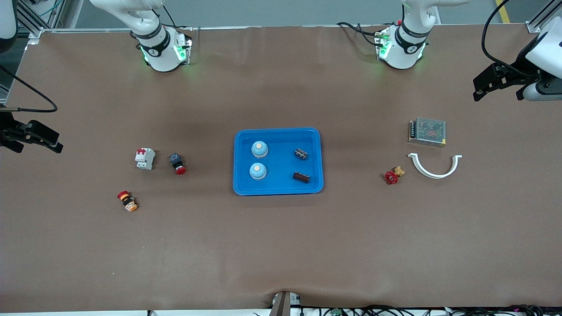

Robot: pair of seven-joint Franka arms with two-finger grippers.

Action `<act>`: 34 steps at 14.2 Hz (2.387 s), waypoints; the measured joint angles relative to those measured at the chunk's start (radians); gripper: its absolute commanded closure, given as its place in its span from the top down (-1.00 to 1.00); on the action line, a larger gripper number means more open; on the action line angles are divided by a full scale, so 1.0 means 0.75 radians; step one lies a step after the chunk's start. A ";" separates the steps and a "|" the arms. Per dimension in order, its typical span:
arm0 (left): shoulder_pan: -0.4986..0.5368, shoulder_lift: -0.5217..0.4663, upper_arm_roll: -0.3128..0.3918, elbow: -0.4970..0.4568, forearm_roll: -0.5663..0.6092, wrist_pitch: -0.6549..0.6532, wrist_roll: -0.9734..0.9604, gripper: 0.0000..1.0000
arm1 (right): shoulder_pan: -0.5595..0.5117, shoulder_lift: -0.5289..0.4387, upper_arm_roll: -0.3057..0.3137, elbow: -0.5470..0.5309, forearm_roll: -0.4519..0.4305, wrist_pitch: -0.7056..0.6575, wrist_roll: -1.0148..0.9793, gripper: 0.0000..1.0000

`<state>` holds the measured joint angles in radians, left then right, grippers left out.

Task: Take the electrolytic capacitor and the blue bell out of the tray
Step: 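Reach the left gripper toward the capacitors while the right gripper reaches the bells, then grasp a brown capacitor with the left gripper while the right gripper lowers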

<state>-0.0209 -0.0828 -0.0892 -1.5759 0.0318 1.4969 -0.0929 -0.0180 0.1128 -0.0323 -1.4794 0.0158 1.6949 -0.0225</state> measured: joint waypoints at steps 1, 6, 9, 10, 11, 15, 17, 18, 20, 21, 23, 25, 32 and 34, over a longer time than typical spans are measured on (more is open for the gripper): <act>0.000 0.000 0.000 0.000 0.000 -0.002 0.000 1.00 | 0.000 0.000 0.000 0.000 0.000 0.000 0.000 1.00; 0.001 0.006 0.001 -0.001 0.000 -0.010 0.000 1.00 | 0.000 0.000 0.000 0.000 0.000 0.000 -0.001 1.00; -0.005 0.054 -0.005 -0.011 0.000 -0.014 0.000 1.00 | 0.000 0.000 0.000 0.000 0.000 -0.001 -0.001 1.00; -0.011 0.082 -0.010 -0.013 0.000 -0.015 0.000 1.00 | 0.001 0.000 0.002 0.000 0.001 -0.001 -0.001 1.00; -0.020 0.113 -0.019 -0.017 0.000 -0.014 -0.003 1.00 | 0.001 0.000 0.004 0.000 0.003 -0.007 -0.001 1.00; -0.053 0.228 -0.098 -0.051 0.000 0.024 -0.150 1.00 | 0.015 0.000 0.010 0.000 0.071 -0.053 0.006 1.00; -0.055 0.284 -0.176 -0.063 0.000 0.068 -0.295 1.00 | 0.027 -0.001 0.014 0.001 0.097 -0.077 0.072 1.00; -0.057 0.314 -0.215 -0.071 0.000 0.096 -0.364 1.00 | 0.042 -0.001 0.016 0.002 0.104 -0.090 0.126 1.00; -0.070 0.387 -0.268 -0.087 0.000 0.143 -0.510 1.00 | 0.094 -0.003 0.019 0.003 0.106 -0.112 0.249 1.00; -0.089 0.428 -0.280 -0.093 0.000 0.171 -0.583 1.00 | 0.126 -0.004 0.022 0.003 0.106 -0.125 0.314 1.00; -0.157 0.510 -0.289 -0.101 0.000 0.237 -0.730 1.00 | 0.191 -0.005 0.028 0.003 0.106 -0.137 0.451 1.00; -0.238 0.581 -0.292 -0.102 0.000 0.305 -0.900 1.00 | 0.257 -0.005 0.031 0.003 0.106 -0.149 0.567 1.00; -0.473 0.819 -0.294 -0.104 0.000 0.651 -1.522 0.77 | 0.489 0.000 0.033 -0.056 0.104 -0.114 0.744 1.00; -0.508 0.885 -0.294 -0.104 0.000 0.744 -1.649 0.62 | 0.537 0.003 0.034 -0.107 0.104 -0.064 0.817 1.00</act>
<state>-0.4020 0.5812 -0.3097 -1.6536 0.0319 2.0550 -1.3299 0.3845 0.1152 -0.0071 -1.5593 0.0940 1.6473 0.5904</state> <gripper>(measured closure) 0.070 0.000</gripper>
